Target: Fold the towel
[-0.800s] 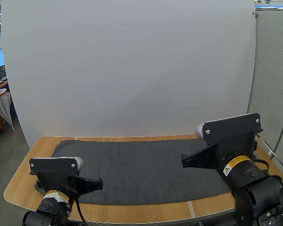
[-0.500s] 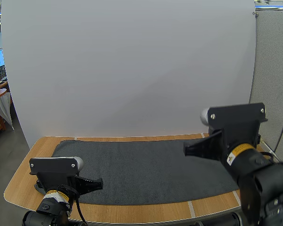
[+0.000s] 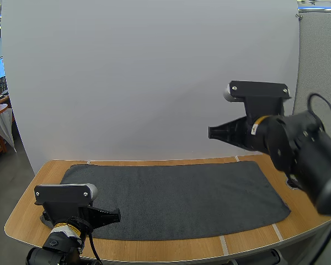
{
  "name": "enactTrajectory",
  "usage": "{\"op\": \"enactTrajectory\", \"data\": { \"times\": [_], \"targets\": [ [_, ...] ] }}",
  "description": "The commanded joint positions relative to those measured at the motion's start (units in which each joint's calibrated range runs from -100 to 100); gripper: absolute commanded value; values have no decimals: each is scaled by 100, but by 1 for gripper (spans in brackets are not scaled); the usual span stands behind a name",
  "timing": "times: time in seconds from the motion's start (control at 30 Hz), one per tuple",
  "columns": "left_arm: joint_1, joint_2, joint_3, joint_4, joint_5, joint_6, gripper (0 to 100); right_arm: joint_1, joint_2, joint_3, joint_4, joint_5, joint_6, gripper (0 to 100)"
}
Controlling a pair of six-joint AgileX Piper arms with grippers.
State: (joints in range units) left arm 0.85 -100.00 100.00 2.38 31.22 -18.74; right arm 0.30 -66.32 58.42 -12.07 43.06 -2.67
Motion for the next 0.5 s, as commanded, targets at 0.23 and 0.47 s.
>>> {"op": "enactTrajectory", "data": {
  "times": [0.23, 0.47],
  "targets": [
    [9, 0, 0, 3, -51, -64, 0, -31, 2064, -695, -2101, -518, 2017, 0],
    [9, 0, 0, 3, -51, -64, 0, -368, 2824, -908, -2376, -766, 2513, 0]
  ]
}}
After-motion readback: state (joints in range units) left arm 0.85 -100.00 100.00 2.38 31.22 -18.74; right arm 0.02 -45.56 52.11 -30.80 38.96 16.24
